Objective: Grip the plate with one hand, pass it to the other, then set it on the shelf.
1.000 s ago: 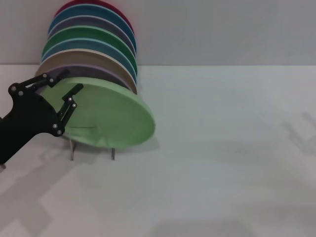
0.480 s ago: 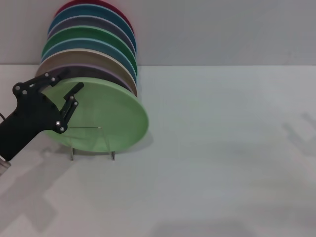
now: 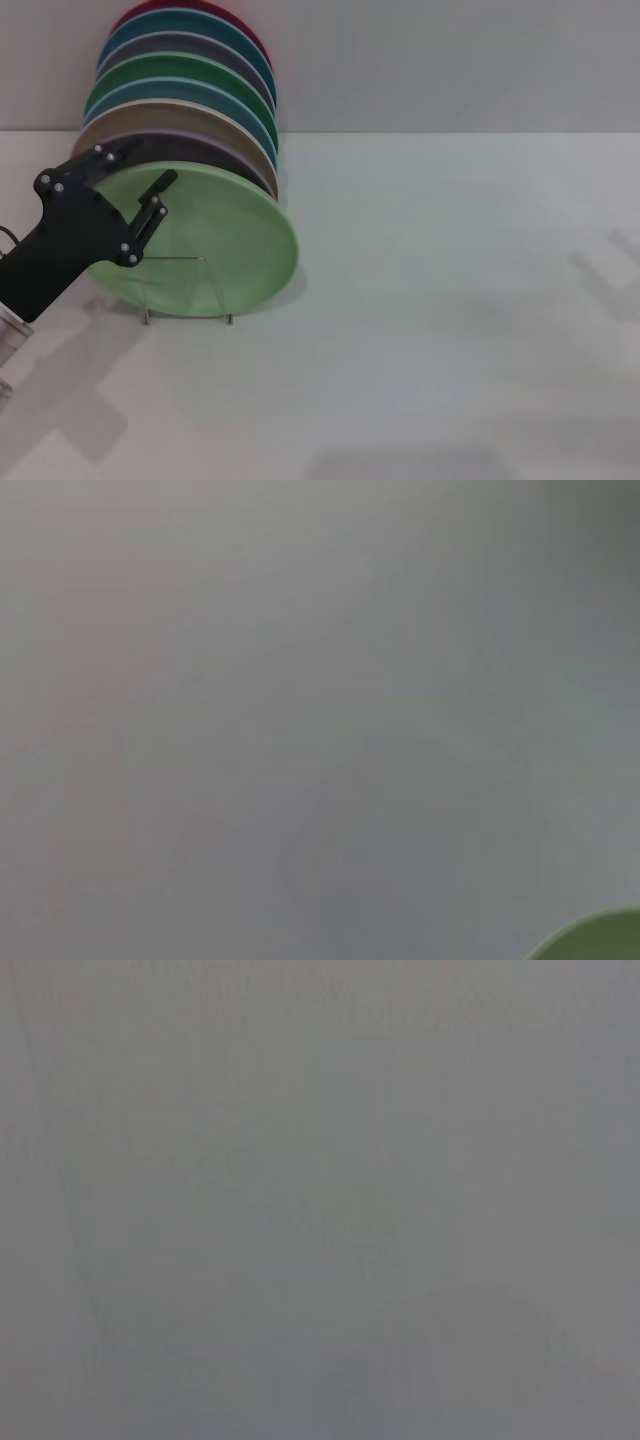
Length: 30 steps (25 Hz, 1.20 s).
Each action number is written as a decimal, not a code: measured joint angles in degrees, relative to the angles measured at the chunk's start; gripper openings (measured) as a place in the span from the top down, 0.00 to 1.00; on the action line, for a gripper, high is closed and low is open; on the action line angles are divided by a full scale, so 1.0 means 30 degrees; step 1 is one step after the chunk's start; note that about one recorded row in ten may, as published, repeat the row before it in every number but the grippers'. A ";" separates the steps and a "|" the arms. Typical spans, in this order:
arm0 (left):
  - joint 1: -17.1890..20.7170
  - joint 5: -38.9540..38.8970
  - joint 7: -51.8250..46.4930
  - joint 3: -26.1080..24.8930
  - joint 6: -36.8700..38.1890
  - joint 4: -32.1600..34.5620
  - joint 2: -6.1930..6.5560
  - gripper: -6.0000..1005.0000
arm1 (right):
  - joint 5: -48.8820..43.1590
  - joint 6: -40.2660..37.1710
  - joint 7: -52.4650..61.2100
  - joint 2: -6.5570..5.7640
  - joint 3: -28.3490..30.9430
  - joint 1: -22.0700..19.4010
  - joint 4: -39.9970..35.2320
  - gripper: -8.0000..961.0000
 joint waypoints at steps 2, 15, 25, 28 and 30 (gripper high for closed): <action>0.0008 -0.0001 0.0131 -0.0065 -0.0038 0.0010 -0.0050 0.62 | -0.0088 0.0010 -0.0003 0.0000 0.0039 -0.0005 0.0030 0.16; 0.0524 0.0101 0.1676 -0.0550 -0.0692 -0.0266 -0.0653 0.44 | -0.0313 0.0039 -0.0007 0.0000 0.0077 -0.0022 0.0098 0.16; 0.2373 0.0075 0.2940 -0.0667 0.1504 -0.0534 -0.1018 0.44 | -0.0232 0.0041 -0.0857 0.0015 0.0266 -0.0017 0.0127 0.16; 0.2906 0.0009 0.2944 -0.1156 0.2126 -0.0656 -0.1051 0.44 | -0.0229 0.0041 -0.1349 0.0051 0.0308 -0.0054 0.0084 0.16; 0.3839 -0.0020 0.2943 -0.2561 0.2687 -0.1126 -0.1065 0.44 | -0.0213 0.0041 -0.2240 0.0102 0.0309 -0.0083 -0.0131 0.16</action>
